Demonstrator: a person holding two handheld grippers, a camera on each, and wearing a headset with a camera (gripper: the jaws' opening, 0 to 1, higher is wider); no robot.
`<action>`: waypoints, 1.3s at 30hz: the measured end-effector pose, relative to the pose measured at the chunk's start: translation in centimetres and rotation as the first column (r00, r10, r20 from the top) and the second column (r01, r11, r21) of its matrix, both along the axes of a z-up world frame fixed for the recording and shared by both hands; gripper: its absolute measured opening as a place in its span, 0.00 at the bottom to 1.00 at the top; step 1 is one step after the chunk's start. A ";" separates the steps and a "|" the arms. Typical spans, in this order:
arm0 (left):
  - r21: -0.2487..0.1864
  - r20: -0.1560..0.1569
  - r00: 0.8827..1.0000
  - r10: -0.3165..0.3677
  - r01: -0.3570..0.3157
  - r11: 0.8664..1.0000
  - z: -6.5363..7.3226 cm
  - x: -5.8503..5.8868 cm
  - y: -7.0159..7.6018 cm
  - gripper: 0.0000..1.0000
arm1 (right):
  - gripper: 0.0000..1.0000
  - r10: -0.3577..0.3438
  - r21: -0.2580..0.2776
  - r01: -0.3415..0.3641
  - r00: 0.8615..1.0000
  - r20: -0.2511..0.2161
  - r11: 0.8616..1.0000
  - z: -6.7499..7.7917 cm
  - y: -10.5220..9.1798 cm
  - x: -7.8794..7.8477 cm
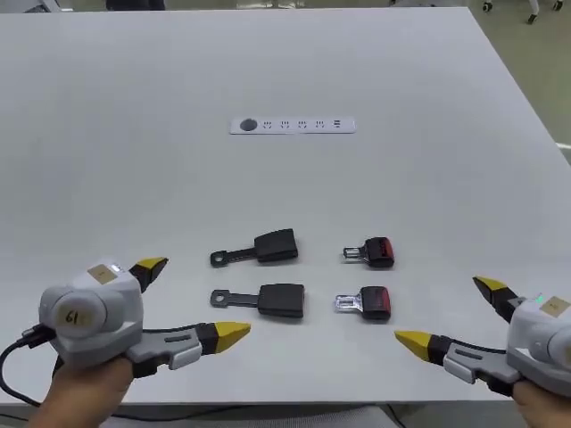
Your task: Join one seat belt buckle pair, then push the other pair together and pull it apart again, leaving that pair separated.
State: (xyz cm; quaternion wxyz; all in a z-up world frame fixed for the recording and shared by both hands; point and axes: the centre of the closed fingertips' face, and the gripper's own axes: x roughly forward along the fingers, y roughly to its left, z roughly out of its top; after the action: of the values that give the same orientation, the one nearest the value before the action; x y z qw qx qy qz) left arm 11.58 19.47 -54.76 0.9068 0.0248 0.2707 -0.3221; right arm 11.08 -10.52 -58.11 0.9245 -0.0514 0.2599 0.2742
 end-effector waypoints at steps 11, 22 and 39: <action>0.007 -0.002 1.000 -0.006 0.006 1.000 0.2 -0.1 0.0 1.00 | 0.91 0.008 -0.014 -0.008 1.000 -0.008 1.000 -0.2 -0.2 0.0; 0.014 -0.011 1.000 -0.018 0.019 1.000 0.1 -0.2 -0.1 0.99 | 0.91 0.011 -0.014 -0.011 1.000 -0.019 1.000 -0.5 -0.3 0.2; 0.017 -0.082 0.989 -0.119 0.121 0.993 -2.0 -0.4 -1.7 0.98 | 0.87 0.073 -0.039 -0.075 0.995 -0.061 0.996 -1.8 0.7 0.3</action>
State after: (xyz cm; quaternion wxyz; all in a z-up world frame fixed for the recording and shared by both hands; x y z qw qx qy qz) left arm 11.23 17.75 -56.74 0.8738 0.0378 0.3088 -0.3737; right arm 11.37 -9.77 -59.95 0.9042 -0.0720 0.2910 0.3042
